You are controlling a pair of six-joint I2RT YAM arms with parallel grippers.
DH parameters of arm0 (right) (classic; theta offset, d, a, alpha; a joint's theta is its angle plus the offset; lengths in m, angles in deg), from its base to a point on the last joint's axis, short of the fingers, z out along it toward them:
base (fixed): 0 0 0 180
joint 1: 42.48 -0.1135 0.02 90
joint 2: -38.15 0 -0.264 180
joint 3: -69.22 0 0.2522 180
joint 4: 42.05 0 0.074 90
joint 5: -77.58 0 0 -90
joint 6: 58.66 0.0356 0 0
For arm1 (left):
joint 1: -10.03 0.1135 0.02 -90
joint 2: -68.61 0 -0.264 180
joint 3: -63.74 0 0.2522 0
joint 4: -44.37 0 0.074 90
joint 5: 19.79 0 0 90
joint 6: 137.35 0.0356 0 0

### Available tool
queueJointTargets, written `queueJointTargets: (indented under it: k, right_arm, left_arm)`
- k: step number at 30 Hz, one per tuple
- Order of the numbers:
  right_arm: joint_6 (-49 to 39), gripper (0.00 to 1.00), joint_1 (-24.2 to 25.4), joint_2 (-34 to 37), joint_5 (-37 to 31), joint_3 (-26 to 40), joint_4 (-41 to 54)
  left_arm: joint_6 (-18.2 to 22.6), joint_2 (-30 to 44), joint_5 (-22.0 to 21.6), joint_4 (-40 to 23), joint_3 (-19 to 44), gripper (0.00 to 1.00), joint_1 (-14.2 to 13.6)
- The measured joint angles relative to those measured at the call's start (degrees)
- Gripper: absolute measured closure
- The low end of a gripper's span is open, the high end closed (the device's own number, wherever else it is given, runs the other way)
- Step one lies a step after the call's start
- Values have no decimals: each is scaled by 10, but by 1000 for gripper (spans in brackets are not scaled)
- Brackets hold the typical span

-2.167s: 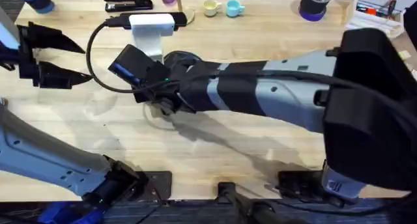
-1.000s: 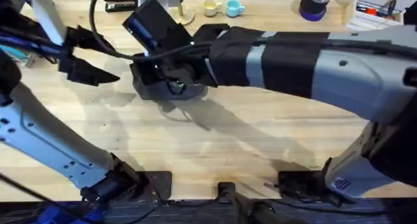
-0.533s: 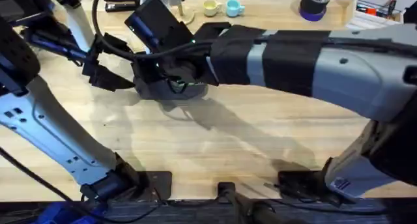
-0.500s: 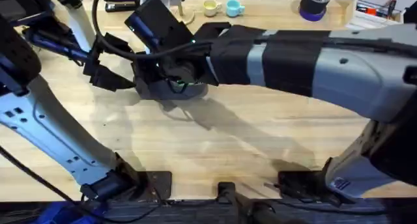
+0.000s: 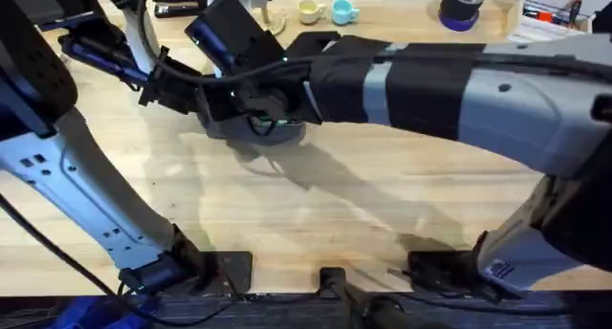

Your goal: Unzip the bag, pick up the pens from the table one at a time and place them inside, then zip the bag closed.

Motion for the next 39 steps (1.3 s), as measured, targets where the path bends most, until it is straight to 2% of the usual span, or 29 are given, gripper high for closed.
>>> queueJointTargets:
  k: [7, 24, 39]
  right_arm:
    - [0, 973, 5, 0, -1, 0, 17]
    - [-48, 971, 70, -59, -10, 0, 177]
    - [-95, 971, 190, -75, 2, 0, 320]
  left_arm:
    - [0, 0, 0, 0, 0, 958, -1]
    - [0, 0, 10, -2, 0, 961, -6]
    - [0, 0, 14, -7, -1, 961, -8]
